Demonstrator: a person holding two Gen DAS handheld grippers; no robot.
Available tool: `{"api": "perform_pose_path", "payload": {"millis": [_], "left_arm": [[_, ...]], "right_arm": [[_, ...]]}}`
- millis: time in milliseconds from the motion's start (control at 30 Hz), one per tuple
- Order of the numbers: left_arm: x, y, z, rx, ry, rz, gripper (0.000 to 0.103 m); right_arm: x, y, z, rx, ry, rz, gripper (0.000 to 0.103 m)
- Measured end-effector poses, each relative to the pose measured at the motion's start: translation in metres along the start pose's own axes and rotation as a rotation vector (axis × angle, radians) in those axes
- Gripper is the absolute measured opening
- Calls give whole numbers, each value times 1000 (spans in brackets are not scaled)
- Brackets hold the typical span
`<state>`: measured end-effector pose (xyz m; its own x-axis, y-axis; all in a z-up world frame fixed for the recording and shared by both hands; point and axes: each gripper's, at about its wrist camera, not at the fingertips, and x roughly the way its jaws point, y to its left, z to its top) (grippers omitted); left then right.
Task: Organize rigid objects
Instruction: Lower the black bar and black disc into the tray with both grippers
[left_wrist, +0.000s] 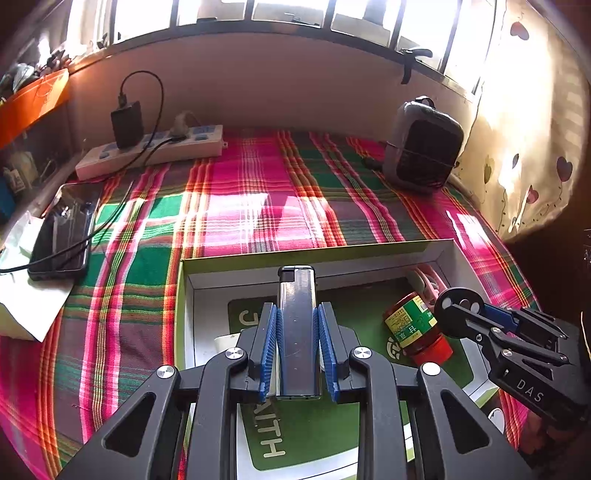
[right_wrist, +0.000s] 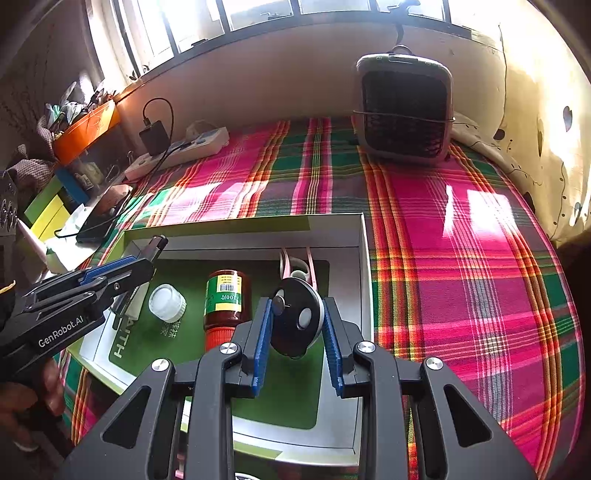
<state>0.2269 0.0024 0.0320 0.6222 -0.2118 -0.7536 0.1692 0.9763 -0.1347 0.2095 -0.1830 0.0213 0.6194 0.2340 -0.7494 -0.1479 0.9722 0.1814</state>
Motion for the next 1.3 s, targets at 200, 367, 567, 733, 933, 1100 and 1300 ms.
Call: {"api": "perform_pose_path", "payload": {"millis": [200,367,567,733,933,1100,1300], "left_arm": [[5,-3,-1,8,11,-2,22],[9,-4,-2,11,16,-5,22],[10,-4,-2,12,13,-1,22],[12,-3,-1,6,21,-9,22],[15,-3,-2,0,30,-11,22],[16,-2,-2,-6,31,-11,22],[16,-1,-2,-10,33,-15,22]], "right_arm": [[3,2,-1,-6,7,4,28],[4,2,-2,-12,7,7,28],[7,5,-3,-24,7,1,28],[7,6,-4,-35,4,-2,28],[8,7,-4,-39,3,-1,28],[8,7,-3,-39,2,-1,28],[8,7,-3,-35,-1,0,28]]}}
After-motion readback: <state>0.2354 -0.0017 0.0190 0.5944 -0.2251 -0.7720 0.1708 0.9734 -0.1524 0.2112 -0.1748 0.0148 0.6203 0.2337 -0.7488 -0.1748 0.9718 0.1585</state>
